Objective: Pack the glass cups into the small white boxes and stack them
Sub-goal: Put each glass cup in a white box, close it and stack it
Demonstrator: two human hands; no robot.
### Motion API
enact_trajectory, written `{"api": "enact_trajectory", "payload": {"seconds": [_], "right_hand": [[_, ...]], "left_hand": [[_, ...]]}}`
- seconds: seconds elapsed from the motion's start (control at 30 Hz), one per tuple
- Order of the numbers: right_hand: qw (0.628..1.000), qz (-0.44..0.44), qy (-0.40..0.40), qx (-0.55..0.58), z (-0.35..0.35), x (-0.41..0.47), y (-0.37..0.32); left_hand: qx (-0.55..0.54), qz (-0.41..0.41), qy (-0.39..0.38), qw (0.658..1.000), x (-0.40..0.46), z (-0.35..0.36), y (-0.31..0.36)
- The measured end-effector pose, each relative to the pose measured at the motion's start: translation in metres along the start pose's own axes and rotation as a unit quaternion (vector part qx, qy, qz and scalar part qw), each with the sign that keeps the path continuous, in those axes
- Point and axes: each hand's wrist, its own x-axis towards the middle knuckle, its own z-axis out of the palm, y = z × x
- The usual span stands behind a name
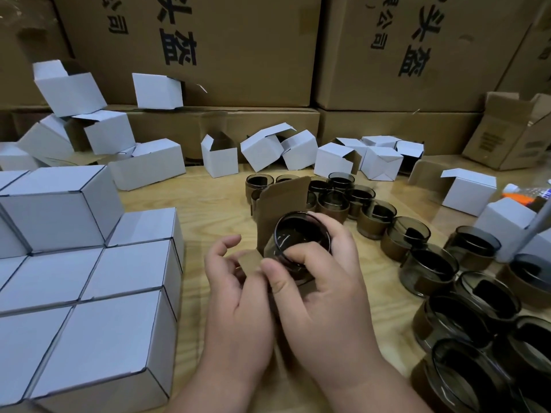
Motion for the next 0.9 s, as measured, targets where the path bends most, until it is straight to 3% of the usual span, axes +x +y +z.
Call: {"api": "enact_trajectory", "payload": {"seconds": [0.3, 0.57, 0.9], "right_hand": [[0.997, 0.006, 0.068, -0.048, 0.001, 0.004, 0.005], [0.998, 0.015, 0.057, -0.001, 0.001, 0.001, 0.003], [0.996, -0.012, 0.088, 0.017, -0.001, 0.007, 0.007]], "left_hand": [[0.006, -0.001, -0.018, 1.000, -0.003, 0.007, 0.036], [-0.034, 0.013, -0.069, 0.997, 0.000, 0.007, 0.034], [-0.024, -0.015, -0.061, 0.998, 0.003, 0.002, 0.025]]}}
